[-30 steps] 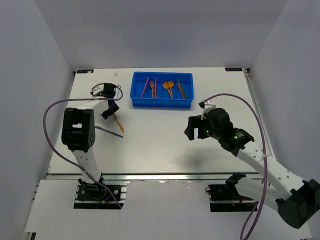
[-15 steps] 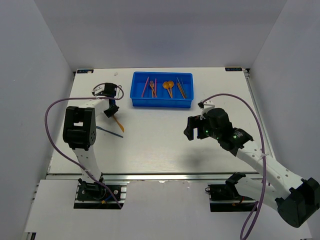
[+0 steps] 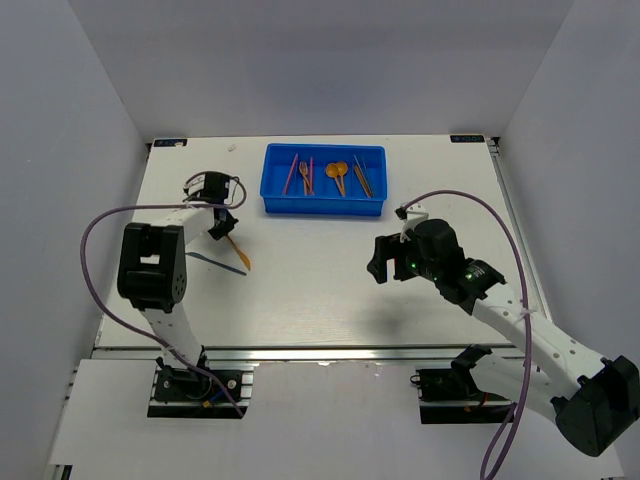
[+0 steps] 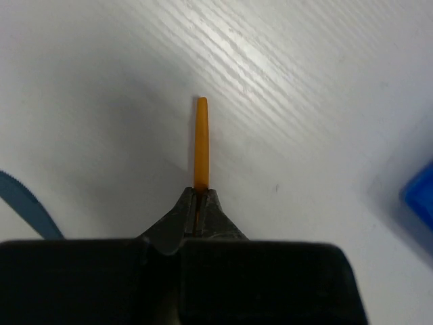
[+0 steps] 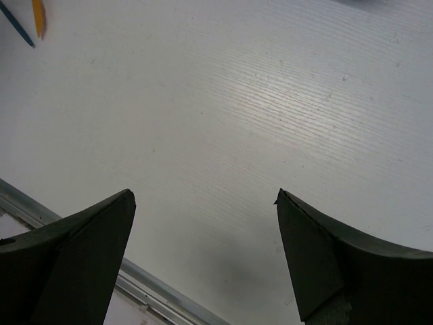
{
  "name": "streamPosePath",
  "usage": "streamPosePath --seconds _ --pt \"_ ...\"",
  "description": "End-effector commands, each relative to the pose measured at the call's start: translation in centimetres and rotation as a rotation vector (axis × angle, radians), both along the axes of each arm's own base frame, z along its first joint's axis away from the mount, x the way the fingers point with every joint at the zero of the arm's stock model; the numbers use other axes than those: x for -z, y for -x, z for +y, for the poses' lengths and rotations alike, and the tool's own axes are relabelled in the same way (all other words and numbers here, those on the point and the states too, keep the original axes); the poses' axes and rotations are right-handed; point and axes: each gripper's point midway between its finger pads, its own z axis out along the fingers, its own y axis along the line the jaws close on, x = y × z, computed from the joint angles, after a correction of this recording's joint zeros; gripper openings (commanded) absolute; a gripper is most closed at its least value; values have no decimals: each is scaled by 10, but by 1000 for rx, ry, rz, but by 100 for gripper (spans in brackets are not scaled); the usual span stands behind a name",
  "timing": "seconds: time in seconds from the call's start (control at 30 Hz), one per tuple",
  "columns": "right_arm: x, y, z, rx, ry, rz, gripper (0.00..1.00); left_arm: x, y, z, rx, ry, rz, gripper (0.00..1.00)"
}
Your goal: Sort the eating utensils into containers
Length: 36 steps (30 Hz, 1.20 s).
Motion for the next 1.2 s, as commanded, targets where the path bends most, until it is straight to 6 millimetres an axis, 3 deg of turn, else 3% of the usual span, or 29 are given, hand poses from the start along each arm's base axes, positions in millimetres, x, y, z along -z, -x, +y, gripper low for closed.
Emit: streamPosePath --seconds 0.0,0.03,0.17,0.33,0.5,0.57,0.6,0.67,0.73,0.8,0.83,1.0,1.13,1.17 --pt "-12 -4 3 -12 -28 -48 89 -67 -11 -15 86 57 -212 0" --pt "-11 -4 3 -10 -26 -44 89 -107 -19 -20 105 71 -339 0" --pt "-10 -5 4 -10 -24 -38 89 -172 -28 -39 190 106 -510 0" --pt "-13 -7 6 -10 -30 -41 89 -220 -56 -81 349 180 -676 0" --pt "-14 -6 4 -7 -23 -38 89 -243 -116 -110 435 153 -761 0" --pt "-10 -4 2 -4 -17 -37 89 -267 -136 -123 467 146 -842 0" --pt "-9 -4 1 -1 -16 -36 89 -252 -147 -128 479 140 -826 0" --pt "-2 -1 0 -4 -3 -21 89 -252 -159 -144 535 112 -851 0" --pt "1 -1 -3 2 6 -16 89 -240 -174 -157 570 90 -840 0" --pt "4 0 -5 5 18 -11 89 -237 -185 -161 597 65 -840 0" --pt "3 1 -4 3 15 -11 89 -220 -190 -165 612 66 -815 0" --pt "11 4 -3 -7 16 7 89 -194 -200 -165 612 47 -778 0" --pt "14 0 -2 -1 27 14 89 -166 -192 -163 574 76 -743 1" --pt "13 -1 -2 -1 27 16 89 -167 -190 -160 550 78 -745 11"
